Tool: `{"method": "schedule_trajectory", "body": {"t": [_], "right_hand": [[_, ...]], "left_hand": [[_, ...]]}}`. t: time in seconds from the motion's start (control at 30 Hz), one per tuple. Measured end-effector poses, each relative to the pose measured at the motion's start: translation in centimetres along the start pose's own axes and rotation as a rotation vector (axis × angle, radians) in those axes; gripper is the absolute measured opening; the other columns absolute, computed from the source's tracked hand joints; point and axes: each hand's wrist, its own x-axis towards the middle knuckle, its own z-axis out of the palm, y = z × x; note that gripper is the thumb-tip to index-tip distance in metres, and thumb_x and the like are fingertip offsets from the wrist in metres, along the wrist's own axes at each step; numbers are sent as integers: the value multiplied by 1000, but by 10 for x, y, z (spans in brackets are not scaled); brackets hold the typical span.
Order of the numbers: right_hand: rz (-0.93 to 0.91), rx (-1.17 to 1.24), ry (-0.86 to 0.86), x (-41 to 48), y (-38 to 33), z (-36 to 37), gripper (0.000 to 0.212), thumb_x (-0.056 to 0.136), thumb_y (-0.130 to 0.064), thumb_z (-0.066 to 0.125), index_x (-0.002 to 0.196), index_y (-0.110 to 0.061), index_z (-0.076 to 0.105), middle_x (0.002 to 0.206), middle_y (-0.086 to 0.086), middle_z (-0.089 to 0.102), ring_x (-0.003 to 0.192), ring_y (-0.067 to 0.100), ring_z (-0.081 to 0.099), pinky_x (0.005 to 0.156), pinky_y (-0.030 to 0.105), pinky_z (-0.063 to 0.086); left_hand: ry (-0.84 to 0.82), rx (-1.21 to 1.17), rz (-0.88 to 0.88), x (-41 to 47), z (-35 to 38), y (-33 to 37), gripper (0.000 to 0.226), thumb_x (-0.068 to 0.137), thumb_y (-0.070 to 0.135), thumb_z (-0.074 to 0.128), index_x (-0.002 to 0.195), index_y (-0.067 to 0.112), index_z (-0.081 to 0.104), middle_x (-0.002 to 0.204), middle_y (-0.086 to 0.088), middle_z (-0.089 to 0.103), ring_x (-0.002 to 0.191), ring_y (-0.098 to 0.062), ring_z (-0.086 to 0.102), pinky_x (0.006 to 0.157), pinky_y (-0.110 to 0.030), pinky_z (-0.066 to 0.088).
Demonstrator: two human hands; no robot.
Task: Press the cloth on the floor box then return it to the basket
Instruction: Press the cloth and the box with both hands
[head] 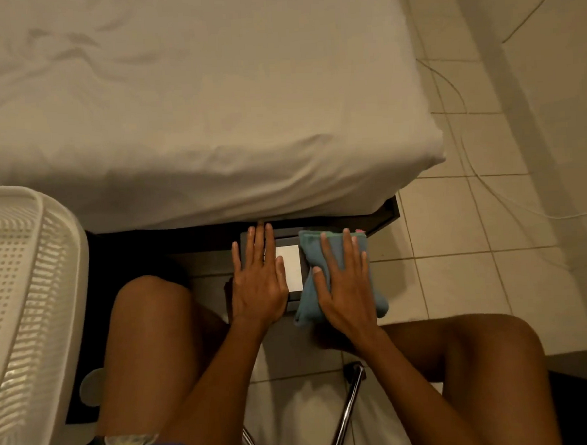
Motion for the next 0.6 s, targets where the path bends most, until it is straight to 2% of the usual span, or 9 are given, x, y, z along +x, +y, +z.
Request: {"method": "schedule_trajectory", "body": {"t": [0.07,0.23,0.37,0.4,0.53,0.6], "right_hand": [[114,13,43,5,-8,1,66,100,-52,26,158,-31,5,167,10,-2,154,27,-3,124,50,6],[-105,-14,-38,-25,-4,6,64,101,-55,24,158,-34,6,167,5,-5,154,23,-5,125,48,2],[162,4,52,13,-9,5,65,99,-55,22,158,-31,9,167,10,-1,154,28,-3,124,52,9],[157,-15,62,9,-15,7,65,99,-54,24,159,-30,10,167,12,0,154,29,-2,124,52,8],[-121,-60,-3,-9,-12,5,63,100,-54,25,158,-32,12,167,8,-1,154,26,-3,125,47,1],[-27,-27,38,7,-5,0,63,99,-54,27,158,-34,12,167,8,0,154,27,-1,125,49,4]], "left_hand": [[-4,4,5,1,0,0,61,103,36,14,157,15,-5,167,-4,-6,154,-17,-7,125,-45,-4],[13,-6,7,0,-1,0,60,104,35,18,157,14,-1,167,-5,0,154,-18,-3,125,-44,-4],[24,24,9,2,2,1,61,104,34,19,157,12,-1,166,-6,-1,154,-20,-2,124,-46,-5],[16,23,11,2,2,1,61,104,34,19,157,11,-1,166,-7,-1,154,-20,-2,124,-47,-4],[-6,60,13,1,4,0,62,103,36,13,157,9,-3,166,-9,-4,154,-23,-4,123,-50,-2],[-3,44,2,2,4,1,62,103,36,14,157,10,-4,166,-8,-6,154,-22,-5,123,-50,-2]]}}
